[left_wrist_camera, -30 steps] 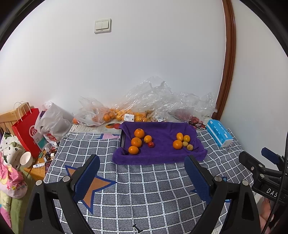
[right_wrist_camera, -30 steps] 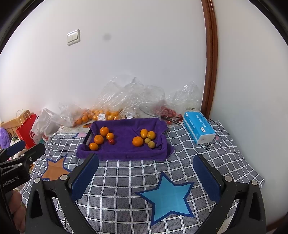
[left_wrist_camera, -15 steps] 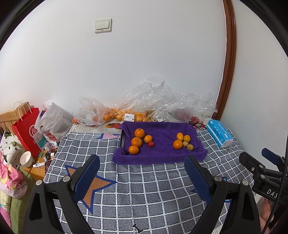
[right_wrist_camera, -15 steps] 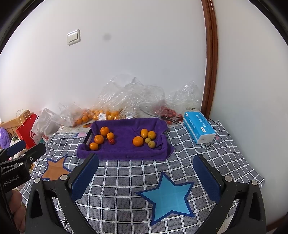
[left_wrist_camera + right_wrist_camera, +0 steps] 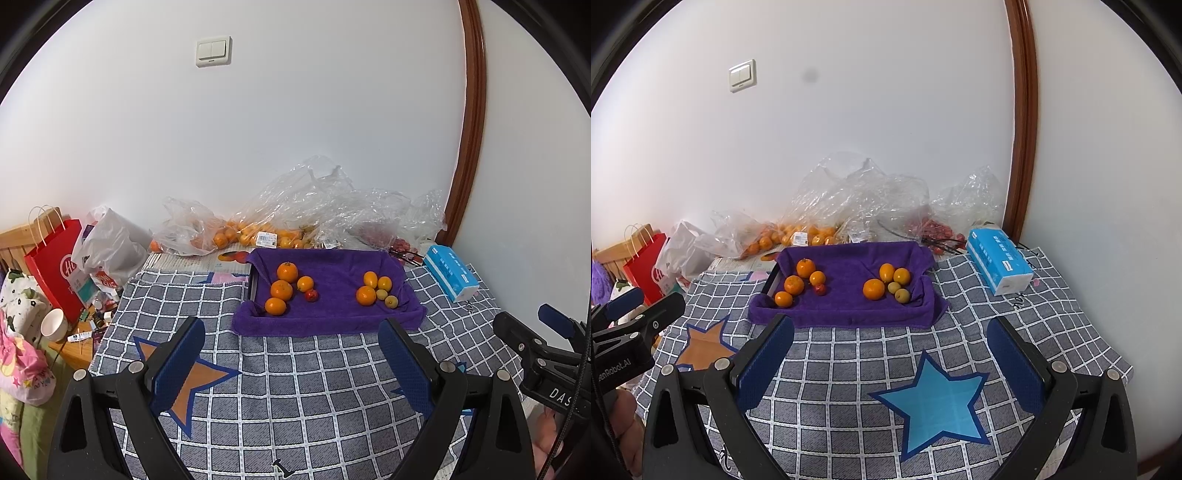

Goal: Organize fruits

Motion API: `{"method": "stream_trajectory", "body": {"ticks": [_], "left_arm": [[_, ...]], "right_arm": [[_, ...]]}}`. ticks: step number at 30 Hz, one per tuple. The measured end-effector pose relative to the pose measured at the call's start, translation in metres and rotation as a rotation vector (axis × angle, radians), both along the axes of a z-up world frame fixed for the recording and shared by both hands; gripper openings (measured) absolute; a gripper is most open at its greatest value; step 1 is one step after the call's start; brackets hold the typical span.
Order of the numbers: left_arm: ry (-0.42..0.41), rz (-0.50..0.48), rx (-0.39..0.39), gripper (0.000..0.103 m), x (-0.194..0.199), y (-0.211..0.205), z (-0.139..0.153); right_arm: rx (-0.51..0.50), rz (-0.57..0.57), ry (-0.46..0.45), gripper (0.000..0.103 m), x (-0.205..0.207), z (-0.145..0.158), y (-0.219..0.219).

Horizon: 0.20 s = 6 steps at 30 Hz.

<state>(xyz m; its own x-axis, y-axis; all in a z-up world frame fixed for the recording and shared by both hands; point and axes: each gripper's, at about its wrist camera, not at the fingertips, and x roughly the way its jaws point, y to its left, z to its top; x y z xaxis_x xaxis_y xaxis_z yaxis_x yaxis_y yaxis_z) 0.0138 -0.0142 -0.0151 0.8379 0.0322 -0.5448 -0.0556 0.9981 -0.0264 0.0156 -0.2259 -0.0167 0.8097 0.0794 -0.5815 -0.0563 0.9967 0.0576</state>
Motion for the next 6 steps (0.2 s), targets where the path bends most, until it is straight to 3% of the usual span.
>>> {"method": "stream_trajectory", "body": {"ticks": [6], "left_arm": [[-0.005, -0.001, 0.005, 0.095, 0.0, 0.0001, -0.0001]], "right_arm": [[-0.001, 0.0, 0.0, 0.103, 0.0, 0.0002, -0.0003]]}}
